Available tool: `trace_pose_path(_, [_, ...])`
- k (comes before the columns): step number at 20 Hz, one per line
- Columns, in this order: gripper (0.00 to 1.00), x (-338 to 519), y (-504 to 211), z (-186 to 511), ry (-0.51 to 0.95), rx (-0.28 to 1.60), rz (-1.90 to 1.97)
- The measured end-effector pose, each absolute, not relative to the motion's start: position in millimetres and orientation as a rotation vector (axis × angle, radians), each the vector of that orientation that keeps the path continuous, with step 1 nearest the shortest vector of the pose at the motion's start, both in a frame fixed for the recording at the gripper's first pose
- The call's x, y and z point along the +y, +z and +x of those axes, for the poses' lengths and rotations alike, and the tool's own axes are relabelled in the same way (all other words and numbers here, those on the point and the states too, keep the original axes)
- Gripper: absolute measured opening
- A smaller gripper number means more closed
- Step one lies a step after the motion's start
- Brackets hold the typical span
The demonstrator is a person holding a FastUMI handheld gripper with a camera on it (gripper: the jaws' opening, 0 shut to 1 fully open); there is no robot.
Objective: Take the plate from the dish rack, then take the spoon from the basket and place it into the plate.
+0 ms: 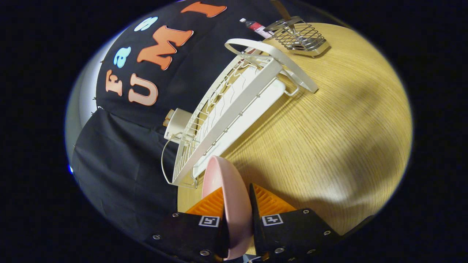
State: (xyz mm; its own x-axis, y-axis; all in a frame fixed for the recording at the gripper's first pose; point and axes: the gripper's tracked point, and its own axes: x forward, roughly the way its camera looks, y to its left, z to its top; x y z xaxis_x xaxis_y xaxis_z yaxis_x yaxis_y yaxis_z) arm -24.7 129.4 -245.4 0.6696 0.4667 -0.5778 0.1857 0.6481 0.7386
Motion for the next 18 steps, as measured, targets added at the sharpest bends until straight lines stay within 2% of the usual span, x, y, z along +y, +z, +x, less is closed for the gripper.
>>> trace_pose_path(3, [0.31, 116, -243, -24, 0.163, 0.835, 0.808])
trace_pose_path(7, [0.53, 84, -240, -20, 0.095, 0.779, 0.701])
trace_pose_path(10, [0.64, 59, -240, -20, 0.045, 0.743, 0.620])
trace_pose_path(11, [0.72, 49, -238, -19, 0.026, 0.725, 0.589])
trace_pose_path(13, [0.81, 30, -233, -19, -0.005, 0.693, 0.523])
trace_pose_path(17, [0.96, -16, -217, -11, -0.094, 0.597, 0.383])
trace_pose_path(18, [0.97, -26, -212, -10, -0.116, 0.576, 0.358])
